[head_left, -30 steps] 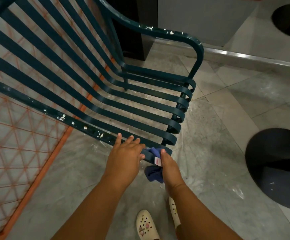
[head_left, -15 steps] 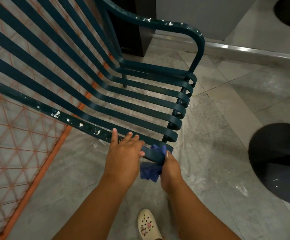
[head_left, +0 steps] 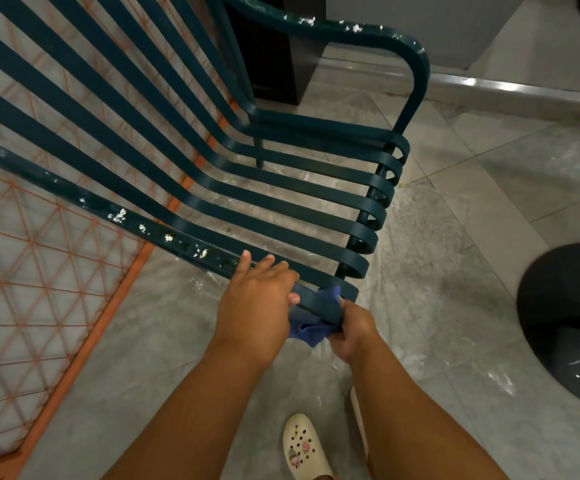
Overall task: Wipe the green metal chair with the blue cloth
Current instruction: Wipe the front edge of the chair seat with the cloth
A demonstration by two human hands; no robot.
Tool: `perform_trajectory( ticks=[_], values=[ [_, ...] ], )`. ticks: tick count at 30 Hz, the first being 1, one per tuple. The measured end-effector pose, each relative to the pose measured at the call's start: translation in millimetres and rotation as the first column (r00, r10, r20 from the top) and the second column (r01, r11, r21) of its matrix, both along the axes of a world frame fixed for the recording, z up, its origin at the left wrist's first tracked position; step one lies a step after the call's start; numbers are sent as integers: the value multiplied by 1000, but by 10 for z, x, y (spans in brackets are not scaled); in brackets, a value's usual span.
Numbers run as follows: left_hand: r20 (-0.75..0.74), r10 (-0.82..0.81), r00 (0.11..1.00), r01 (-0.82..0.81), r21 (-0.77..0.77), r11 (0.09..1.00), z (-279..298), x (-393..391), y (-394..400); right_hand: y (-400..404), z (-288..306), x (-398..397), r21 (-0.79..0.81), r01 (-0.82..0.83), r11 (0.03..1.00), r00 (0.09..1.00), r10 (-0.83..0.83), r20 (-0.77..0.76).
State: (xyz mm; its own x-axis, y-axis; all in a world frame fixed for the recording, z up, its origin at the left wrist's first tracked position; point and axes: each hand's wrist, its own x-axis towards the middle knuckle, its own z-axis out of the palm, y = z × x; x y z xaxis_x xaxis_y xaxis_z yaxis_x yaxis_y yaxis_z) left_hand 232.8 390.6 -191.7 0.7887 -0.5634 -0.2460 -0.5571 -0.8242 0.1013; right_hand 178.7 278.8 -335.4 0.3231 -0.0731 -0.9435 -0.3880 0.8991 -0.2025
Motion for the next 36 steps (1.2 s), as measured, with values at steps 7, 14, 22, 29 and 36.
perform_trajectory(
  ticks=[7, 14, 22, 29, 36],
  values=[
    [-6, 7, 1000, -7, 11, 1000, -9, 5, 1, -134, 28, -73, 15, -7, 1000, 1000, 7, -8],
    [-20, 12, 1000, -12, -3, 1000, -27, 29, -5, -73, -120, 55, 45, -24, 999, 1000, 25, -2],
    [-39, 12, 999, -9, 82, 997, 24, 29, -18, -133, -38, -75, 17, -38, 999, 999, 37, 33],
    [-45, 16, 999, -9, 132, 991, -43, 75, -17, -77, -260, 44, 49, -29, 998, 999, 28, 19],
    [-14, 28, 1000, -28, 6, 1000, -71, 32, 7, -92, -82, -33, 13, -8, 1000, 1000, 8, -15]
  ],
)
